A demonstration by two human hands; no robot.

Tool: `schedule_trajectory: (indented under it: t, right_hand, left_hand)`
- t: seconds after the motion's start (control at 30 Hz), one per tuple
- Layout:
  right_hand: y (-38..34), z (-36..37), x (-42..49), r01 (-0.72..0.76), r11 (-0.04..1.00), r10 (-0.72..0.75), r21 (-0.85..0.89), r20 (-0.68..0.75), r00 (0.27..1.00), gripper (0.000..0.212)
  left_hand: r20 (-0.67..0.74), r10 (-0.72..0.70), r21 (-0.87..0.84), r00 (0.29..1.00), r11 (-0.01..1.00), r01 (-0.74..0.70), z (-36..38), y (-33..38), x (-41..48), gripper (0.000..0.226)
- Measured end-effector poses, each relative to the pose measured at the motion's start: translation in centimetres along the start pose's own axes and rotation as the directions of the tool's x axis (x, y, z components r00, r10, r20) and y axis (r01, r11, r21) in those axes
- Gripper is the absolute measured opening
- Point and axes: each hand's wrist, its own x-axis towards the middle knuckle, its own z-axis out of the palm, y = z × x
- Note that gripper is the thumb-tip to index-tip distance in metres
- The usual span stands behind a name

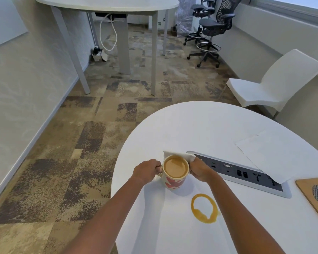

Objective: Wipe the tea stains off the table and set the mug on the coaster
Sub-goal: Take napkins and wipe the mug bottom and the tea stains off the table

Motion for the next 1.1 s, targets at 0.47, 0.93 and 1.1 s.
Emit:
schedule_trajectory:
  t: [0.47,0.93,1.1]
  right_hand:
    - [1.1,1.7,-0.6,0.015,0.99,-0.004,0.141,-0.075,0.997,0.024]
    - [2.9,7.1,-3.6,-0.119,0.922,0.307,0.369,-0.509,0.804,0.029]
    - [3.3,8.6,-5.0,-0.108,0.892,0.341,0.438,-0.499,0.797,0.033]
  left_hand:
    - [0.016,0.004,-0.006,1.0,1.0,-0.004,-0.1,0.2,-0.1,0.021]
    - [-0.027,0.059,-0.217,0.998,0.974,-0.063,0.5,-1.6,0.5,0.024]
    - [0.011,0.09,-0.363,0.996,0.928,-0.08,0.2,-2.2,0.9,0.028]
